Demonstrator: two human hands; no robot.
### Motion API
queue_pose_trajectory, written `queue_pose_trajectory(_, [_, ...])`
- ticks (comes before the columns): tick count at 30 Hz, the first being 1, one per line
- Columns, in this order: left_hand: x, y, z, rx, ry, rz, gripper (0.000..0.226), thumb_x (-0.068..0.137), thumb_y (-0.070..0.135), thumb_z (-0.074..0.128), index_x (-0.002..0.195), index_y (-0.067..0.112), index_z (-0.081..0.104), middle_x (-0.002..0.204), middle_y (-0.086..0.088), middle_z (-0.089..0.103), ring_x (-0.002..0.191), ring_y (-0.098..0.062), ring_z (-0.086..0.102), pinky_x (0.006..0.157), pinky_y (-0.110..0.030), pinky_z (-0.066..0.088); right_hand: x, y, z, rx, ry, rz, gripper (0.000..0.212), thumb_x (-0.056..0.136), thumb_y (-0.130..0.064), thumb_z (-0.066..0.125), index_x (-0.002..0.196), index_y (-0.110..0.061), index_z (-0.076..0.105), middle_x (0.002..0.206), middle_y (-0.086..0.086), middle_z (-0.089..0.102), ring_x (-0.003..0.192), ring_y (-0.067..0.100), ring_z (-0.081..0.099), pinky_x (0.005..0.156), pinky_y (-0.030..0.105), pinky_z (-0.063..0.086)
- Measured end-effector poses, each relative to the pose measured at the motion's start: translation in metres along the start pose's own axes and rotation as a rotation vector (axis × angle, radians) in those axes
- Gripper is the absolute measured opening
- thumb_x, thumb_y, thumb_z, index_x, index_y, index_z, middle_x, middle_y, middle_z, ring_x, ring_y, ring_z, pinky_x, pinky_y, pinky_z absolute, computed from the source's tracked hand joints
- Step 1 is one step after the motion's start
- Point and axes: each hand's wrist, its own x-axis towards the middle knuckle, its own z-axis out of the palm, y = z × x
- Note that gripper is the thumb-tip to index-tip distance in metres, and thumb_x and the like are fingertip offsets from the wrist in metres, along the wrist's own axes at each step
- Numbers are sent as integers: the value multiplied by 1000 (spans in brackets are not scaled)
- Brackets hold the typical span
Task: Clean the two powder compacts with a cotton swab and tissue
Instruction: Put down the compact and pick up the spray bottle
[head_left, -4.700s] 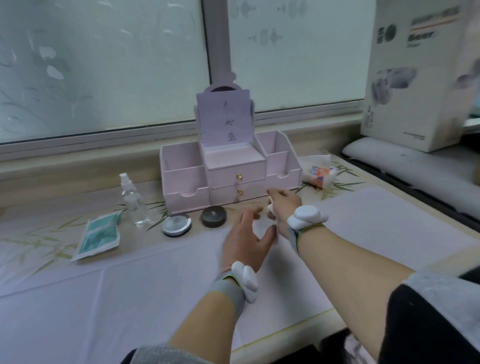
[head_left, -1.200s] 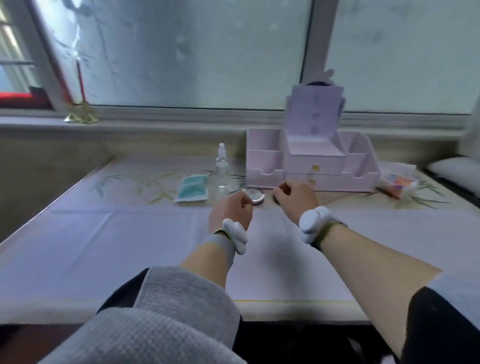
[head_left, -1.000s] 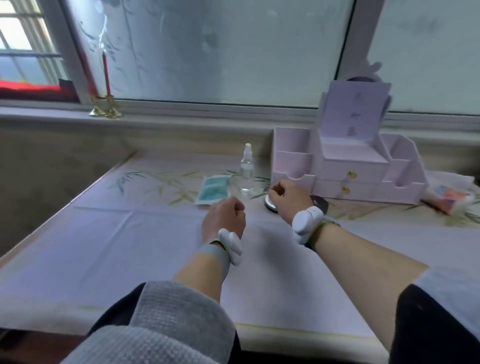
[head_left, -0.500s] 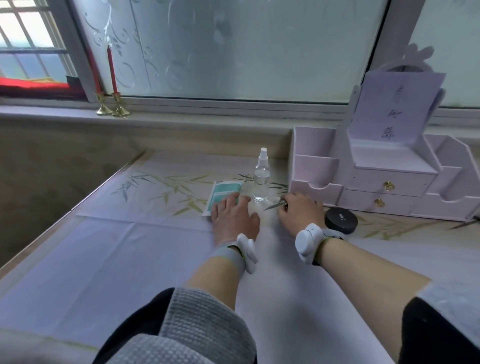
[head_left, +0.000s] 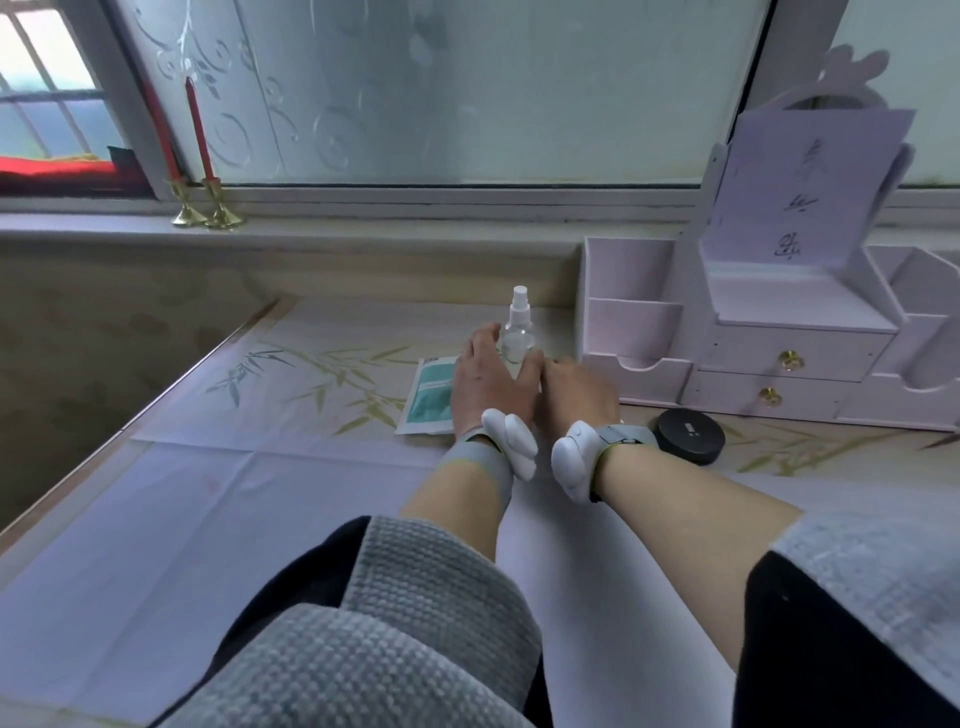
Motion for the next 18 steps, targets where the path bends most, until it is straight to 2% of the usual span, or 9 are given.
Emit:
queue_pose_trajectory(3, [4, 3, 8, -43, -13, -40, 49, 91, 42, 63, 134, 25, 48, 130, 5, 62, 118, -22, 57, 96, -37, 46, 3, 1, 0, 29, 16, 17, 22, 91, -17, 47, 108, -20, 61, 105, 4, 64, 95, 29, 62, 66, 30, 36])
queue_pose_trajectory(7, [7, 2, 9, -61, -16, -79, 46, 90, 39, 65, 131, 25, 50, 126, 4, 65, 114, -24, 60, 96, -40, 48, 4, 3, 1, 14, 19, -13, 22, 91, -17, 49, 109, -18, 61, 106, 5, 65, 95, 30, 63, 68, 31, 38])
queue_pose_trajectory(11, [5, 3, 5, -65, -5, -90, 42, 87, 36, 68, 124, 23, 53, 116, 3, 67, 108, -24, 61, 92, -40, 49, 0, 6, -3, 51, 64, 20, 22, 91, -24, 53, 111, -17, 59, 107, 6, 67, 97, 31, 63, 71, 32, 41])
queue_pose_trajectory(14, [0, 7, -1, -75, 39, -95, 38, 85, 35, 68, 118, 24, 55, 108, 4, 67, 101, -24, 62, 88, -41, 51, -2, 9, -12, 239, 67, 83, 20, 92, -29, 50, 105, -16, 57, 101, 7, 68, 93, 31, 60, 70, 32, 42])
queue_pose_trajectory(16, [-8, 13, -3, -91, 66, -100, 34, 83, 34, 68, 113, 24, 55, 102, 5, 67, 94, -22, 63, 84, -40, 51, -2, 15, -21, 419, 102, 130, 22, 92, -28, 48, 105, -17, 61, 104, 5, 67, 94, 29, 59, 75, 32, 44])
queue_pose_trajectory(18, [-18, 21, -5, -91, 73, -92, 30, 82, 34, 67, 108, 25, 55, 99, 5, 66, 90, -22, 61, 81, -38, 50, -2, 19, -33, 578, 172, 156, 26, 94, -24, 46, 110, -17, 65, 111, 7, 65, 101, 26, 58, 82, 27, 40])
